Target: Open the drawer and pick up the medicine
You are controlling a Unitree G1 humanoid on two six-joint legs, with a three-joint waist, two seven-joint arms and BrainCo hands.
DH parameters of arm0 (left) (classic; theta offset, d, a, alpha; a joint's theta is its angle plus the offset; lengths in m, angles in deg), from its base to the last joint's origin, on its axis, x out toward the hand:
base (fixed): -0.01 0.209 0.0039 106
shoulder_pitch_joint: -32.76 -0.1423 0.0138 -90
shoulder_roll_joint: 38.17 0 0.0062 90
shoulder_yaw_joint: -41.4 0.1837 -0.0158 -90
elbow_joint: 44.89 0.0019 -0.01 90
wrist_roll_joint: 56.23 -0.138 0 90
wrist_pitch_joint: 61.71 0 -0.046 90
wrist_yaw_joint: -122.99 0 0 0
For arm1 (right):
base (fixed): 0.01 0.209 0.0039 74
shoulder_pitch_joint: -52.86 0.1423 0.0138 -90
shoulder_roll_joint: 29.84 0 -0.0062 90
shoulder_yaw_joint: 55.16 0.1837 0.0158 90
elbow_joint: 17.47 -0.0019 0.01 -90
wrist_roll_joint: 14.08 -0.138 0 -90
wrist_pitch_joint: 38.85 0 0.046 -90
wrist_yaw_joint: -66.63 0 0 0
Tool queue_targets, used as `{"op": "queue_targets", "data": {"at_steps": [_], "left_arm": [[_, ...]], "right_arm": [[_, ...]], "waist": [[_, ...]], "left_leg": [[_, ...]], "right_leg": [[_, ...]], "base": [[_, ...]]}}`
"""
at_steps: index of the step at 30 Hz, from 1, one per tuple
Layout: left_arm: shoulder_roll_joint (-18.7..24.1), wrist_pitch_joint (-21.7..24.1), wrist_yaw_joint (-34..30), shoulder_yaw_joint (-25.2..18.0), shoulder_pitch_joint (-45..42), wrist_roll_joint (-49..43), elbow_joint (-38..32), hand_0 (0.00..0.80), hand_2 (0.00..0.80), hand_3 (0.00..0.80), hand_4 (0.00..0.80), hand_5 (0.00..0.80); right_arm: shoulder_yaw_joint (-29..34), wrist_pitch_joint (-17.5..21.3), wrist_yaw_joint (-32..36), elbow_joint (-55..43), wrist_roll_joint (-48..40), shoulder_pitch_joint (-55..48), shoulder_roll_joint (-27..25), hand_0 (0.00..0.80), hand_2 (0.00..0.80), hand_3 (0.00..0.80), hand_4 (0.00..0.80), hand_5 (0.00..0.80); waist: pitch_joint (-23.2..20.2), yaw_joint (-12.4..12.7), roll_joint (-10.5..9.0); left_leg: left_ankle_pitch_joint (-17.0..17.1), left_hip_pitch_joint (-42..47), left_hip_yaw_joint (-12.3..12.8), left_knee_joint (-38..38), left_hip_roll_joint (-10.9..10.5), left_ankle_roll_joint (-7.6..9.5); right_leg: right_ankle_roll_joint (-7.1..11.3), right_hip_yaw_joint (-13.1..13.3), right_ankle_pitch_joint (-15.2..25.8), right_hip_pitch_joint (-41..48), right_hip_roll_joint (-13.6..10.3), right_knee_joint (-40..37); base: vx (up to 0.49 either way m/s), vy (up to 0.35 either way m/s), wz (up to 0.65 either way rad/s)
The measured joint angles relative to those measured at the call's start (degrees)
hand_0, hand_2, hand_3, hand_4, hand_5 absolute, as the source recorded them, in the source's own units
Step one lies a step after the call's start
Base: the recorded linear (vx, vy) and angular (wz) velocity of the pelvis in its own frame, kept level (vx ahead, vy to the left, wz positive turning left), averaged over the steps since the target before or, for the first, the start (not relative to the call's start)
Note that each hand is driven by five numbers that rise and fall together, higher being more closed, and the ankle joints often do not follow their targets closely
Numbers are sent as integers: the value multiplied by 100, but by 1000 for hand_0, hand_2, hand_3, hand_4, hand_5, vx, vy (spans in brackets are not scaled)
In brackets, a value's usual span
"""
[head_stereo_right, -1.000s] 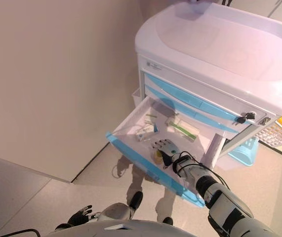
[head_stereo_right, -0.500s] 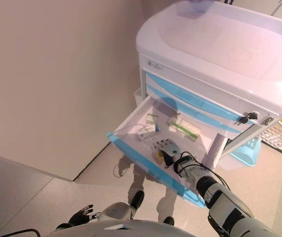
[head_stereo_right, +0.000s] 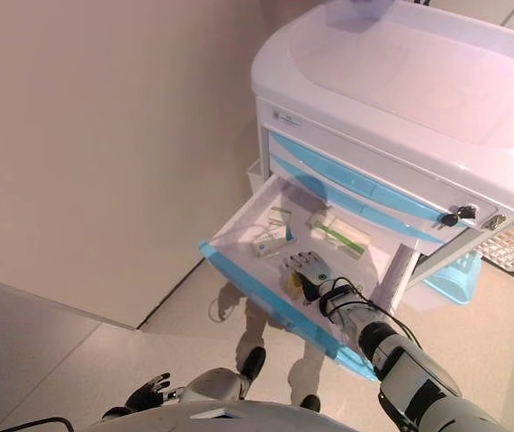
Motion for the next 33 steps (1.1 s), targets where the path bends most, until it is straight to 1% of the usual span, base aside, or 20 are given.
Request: {"op": "queue_targets", "data": {"at_steps": [5,11,19,20,22,23,33], "left_arm": [[0,0,-1,87,3,0,0,0,0,0,0,0],[-1,2,0,144,-1,0,-1,0,0,0,0,0],[-1,2,-1,146,-1,0,-3,0,0,0,0,0],[-1,2,-1,148,1,0,-3,0,0,0,0,0],[-1,2,-1,158,1,0,-5,0,0,0,0,0],[1,2,2,192,1,0,-5,0,0,0,0,0],[2,2,2,197,-5,2,-22,0,0,0,0,0]], "right_arm": [[1,1,-8,2,0,0,1,0,0,0,0,0],[1,9,-26,29,-1,0,6,0,0,0,0,0],[1,7,-29,49,-4,0,13,0,0,0,0,0],[1,7,-30,65,-4,0,13,154,154,154,154,154],[2,4,-31,117,-4,0,16,715,715,715,715,715],[2,0,-31,126,-4,0,16,800,800,800,800,800],[9,-15,-29,130,-4,0,42,800,800,800,800,800]], "waist": [[0,4,0],[0,75,0],[0,101,0],[0,101,0],[0,102,0],[0,102,1],[2,99,0]], "left_leg": [[1,3,-38,0,-3,2],[2,3,-45,0,-6,3],[8,3,-80,0,-11,11],[11,3,-88,0,-12,16],[16,3,-101,0,-14,23],[17,3,-104,0,-15,24],[18,-6,-102,0,-15,26]], "right_leg": [[2,-31,-2,18,1,-1],[4,-40,-3,20,2,2],[8,-78,-6,33,1,11],[9,-87,-7,36,1,13],[11,-106,-9,46,1,18],[12,-109,-10,46,1,19],[12,-108,-10,34,0,22]], "base": [[13,2,2],[0,0,0],[3,0,1],[13,-1,5],[12,-2,4],[0,0,0],[0,0,0]]}}
